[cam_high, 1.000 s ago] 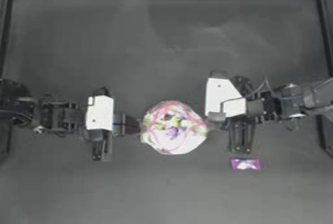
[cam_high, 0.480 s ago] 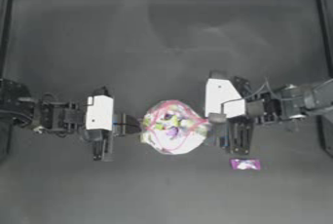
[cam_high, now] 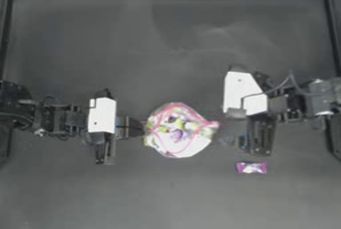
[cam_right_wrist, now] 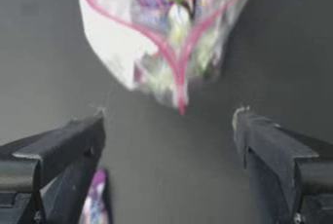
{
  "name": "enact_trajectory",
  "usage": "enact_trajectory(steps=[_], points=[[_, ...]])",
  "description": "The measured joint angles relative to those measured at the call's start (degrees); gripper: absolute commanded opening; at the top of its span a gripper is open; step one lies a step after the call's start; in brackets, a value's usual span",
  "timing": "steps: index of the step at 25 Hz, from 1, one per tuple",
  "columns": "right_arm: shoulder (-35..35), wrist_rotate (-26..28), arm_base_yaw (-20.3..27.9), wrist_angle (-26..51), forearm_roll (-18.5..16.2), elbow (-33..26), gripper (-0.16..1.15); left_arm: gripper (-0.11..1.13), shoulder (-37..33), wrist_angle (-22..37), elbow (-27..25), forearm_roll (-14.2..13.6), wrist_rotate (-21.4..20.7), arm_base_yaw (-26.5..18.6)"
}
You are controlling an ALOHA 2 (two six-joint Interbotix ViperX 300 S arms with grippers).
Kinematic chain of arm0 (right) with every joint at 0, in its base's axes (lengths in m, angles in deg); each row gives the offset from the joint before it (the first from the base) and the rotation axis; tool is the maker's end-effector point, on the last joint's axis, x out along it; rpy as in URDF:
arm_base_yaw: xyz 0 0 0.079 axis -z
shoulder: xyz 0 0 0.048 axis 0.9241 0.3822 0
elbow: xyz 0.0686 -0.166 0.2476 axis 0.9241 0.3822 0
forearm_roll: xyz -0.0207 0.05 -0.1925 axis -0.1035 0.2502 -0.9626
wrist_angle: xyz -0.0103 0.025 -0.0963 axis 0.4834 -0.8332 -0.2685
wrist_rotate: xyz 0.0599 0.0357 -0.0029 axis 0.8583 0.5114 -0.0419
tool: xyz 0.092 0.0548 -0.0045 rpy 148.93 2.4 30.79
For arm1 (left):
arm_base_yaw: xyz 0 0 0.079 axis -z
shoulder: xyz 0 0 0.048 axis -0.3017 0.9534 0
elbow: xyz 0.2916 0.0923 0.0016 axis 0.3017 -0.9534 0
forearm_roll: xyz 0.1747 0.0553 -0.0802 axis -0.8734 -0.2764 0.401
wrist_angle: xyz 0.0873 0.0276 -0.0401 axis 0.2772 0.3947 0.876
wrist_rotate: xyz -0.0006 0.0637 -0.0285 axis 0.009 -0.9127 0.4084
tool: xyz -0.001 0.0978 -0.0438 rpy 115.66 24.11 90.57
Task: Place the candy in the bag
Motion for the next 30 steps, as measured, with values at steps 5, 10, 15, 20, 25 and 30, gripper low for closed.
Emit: enact_trajectory(steps=[5,10,15,20,25,30], points=[[-2.8,0.4,-2.2,8.3,3.0,-1.4,1.02,0.05,0.1,-0.1,0.0,0.0,0.1,0.0],[-3.4,2.7,-4.6,14.4,5.1,-1.8,1.02,0.05,0.1,-0.1,-0.1,-0.1,0.0,0.0],[-3.5,5.7,-7.2,17.3,4.9,-2.5,1.02,0.05,0.0,-0.1,0.0,-0.1,0.0,0.0],[-3.4,7.4,-9.1,19.4,3.9,-3.4,1.02,0.05,0.1,-0.1,0.0,0.0,0.0,0.0],[-3.4,10.2,-11.1,20.0,3.7,-3.7,1.02,0.05,0.1,-0.1,0.0,-0.1,0.1,-0.2],[-2.7,14.3,-14.0,19.6,2.0,-3.2,1.02,0.05,0.0,-0.1,0.0,-0.1,0.0,-0.2]])
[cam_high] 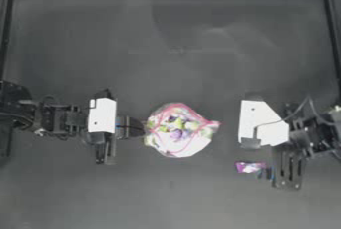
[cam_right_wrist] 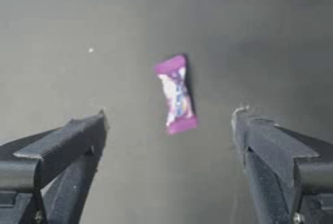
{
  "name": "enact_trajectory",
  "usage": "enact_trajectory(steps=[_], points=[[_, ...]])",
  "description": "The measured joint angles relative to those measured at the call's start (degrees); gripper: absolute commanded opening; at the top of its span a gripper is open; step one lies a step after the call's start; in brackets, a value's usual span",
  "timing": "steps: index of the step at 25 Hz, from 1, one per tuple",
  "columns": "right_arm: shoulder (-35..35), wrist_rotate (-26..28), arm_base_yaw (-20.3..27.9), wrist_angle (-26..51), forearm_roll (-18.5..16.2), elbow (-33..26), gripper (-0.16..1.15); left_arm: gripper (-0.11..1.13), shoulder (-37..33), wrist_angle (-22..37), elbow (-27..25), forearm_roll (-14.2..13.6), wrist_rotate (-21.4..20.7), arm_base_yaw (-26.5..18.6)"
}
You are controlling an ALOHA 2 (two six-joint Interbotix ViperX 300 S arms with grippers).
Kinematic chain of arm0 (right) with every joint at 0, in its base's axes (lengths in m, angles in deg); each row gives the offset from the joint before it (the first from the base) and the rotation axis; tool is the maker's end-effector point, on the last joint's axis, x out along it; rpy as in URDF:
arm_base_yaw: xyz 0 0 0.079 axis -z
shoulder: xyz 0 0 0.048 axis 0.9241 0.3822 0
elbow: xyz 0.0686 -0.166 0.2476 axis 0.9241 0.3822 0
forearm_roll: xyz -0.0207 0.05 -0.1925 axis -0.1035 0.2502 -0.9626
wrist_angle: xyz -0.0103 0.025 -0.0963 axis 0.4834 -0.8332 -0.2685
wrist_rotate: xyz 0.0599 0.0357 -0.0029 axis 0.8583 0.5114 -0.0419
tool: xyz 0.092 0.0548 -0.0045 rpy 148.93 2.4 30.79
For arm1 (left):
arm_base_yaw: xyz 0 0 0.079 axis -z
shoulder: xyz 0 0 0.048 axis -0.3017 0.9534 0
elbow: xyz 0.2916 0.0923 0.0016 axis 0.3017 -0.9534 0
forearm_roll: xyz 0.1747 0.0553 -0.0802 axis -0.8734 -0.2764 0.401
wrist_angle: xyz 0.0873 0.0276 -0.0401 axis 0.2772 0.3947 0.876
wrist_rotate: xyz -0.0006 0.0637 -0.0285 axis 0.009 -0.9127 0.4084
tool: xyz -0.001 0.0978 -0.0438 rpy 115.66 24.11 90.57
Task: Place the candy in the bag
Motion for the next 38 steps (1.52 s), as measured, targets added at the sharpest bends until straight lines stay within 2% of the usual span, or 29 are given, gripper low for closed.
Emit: enact_trajectory(steps=[5,27,38], points=[[2.4,2.5,-1.4,-1.1,-1.3,1.1,1.02,0.05,0.0,-0.1,-0.1,0.0,0.0,0.0],[12.6,3.2,-1.9,-13.7,-1.1,6.7,1.02,0.05,0.1,-0.1,0.0,0.0,0.0,0.0],[15.6,7.1,-1.9,-15.6,-5.4,7.6,1.02,0.05,0.0,-0.1,0.1,-0.1,0.0,0.0]])
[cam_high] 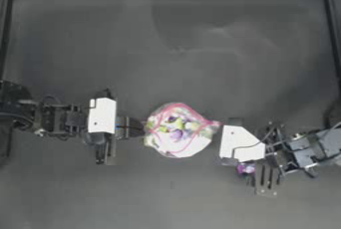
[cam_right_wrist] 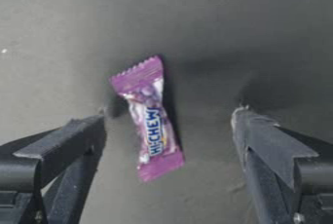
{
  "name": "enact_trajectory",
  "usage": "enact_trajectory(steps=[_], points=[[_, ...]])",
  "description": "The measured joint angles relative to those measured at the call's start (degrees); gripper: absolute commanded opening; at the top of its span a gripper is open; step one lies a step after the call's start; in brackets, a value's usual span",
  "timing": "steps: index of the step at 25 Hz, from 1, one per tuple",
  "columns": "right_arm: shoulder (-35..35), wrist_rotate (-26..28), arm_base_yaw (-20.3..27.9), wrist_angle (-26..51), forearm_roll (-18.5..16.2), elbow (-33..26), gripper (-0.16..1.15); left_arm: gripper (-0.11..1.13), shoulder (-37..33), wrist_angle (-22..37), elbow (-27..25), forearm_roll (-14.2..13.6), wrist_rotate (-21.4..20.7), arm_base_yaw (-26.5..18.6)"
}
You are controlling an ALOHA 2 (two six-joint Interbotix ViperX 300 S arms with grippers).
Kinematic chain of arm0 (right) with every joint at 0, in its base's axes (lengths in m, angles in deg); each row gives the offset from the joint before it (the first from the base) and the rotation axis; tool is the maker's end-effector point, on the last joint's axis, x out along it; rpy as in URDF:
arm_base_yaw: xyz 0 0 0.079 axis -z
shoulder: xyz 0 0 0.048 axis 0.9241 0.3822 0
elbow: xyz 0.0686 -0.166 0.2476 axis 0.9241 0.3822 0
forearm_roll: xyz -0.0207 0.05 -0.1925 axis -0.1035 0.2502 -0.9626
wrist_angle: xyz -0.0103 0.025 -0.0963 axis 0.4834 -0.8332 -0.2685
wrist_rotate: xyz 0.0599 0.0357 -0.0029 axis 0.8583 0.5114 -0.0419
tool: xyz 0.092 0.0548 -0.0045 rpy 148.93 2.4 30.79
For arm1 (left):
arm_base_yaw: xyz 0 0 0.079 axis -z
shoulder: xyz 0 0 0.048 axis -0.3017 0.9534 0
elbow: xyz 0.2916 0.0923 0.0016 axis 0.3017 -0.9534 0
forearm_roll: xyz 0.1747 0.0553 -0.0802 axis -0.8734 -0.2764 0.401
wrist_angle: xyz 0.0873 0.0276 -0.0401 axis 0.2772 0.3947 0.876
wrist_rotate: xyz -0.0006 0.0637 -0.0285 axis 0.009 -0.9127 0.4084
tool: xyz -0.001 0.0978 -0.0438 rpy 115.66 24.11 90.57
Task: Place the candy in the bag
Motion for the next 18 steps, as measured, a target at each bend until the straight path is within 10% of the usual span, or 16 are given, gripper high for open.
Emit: enact_trajectory(steps=[11,18], points=[[1.9,0.5,0.0,-3.0,-0.2,0.6,0.94,0.05,0.1,0.0,0.0,0.0,0.0,0.1],[2.7,0.5,-0.9,-3.0,0.0,0.1,0.39,0.05,0.0,0.0,0.0,0.0,0.0,0.1]])
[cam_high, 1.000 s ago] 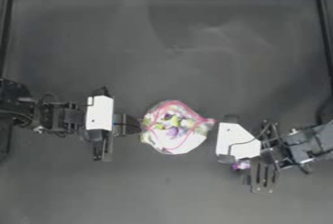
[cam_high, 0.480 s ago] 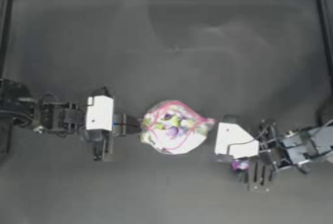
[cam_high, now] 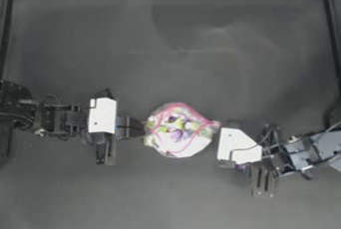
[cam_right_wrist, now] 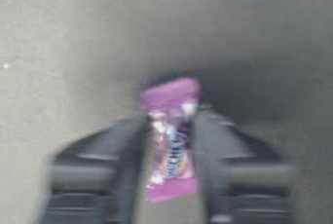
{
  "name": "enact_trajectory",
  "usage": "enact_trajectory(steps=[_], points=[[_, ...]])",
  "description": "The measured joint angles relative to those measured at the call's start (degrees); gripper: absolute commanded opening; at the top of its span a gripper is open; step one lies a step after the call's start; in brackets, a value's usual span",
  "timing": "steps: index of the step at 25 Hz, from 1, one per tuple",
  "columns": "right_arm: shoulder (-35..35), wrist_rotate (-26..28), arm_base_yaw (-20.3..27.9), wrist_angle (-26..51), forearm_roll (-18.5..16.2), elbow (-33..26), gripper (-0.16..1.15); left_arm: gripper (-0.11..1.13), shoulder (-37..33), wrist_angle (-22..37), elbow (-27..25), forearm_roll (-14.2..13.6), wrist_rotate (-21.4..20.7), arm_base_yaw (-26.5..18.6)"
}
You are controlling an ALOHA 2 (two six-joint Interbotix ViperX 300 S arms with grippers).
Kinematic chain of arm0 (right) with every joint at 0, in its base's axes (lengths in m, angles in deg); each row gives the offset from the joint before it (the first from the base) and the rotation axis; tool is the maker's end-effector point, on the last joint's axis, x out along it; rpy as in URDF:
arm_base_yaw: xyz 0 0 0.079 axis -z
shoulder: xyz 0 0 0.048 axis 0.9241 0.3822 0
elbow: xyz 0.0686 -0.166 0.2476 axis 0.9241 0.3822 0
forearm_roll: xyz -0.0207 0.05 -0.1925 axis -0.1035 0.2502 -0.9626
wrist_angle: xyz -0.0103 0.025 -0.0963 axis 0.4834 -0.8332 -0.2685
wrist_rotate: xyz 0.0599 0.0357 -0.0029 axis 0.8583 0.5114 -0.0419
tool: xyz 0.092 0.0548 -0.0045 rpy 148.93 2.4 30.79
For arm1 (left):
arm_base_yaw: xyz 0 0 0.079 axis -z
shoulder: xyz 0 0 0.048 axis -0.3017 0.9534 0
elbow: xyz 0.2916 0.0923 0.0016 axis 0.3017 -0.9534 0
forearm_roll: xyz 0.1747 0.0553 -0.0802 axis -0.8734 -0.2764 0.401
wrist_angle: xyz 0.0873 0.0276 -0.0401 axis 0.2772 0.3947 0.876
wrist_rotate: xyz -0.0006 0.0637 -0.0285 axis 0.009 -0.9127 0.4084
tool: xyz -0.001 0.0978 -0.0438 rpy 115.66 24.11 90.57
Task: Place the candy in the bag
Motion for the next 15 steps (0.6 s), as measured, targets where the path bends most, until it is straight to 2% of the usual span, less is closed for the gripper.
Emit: enact_trajectory(steps=[2,10,15], points=[[0.0,0.0,-0.4,0.3,0.0,-0.1,0.3,0.05,0.0,0.0,0.1,0.0,0.0,0.0],[-1.2,0.1,-1.0,0.5,0.4,-0.4,0.3,0.05,0.1,0.0,0.2,0.0,0.0,0.0],[-7.2,0.1,-1.2,0.6,-0.8,-1.5,0.3,0.05,0.1,0.1,0.2,0.0,0.0,0.0]])
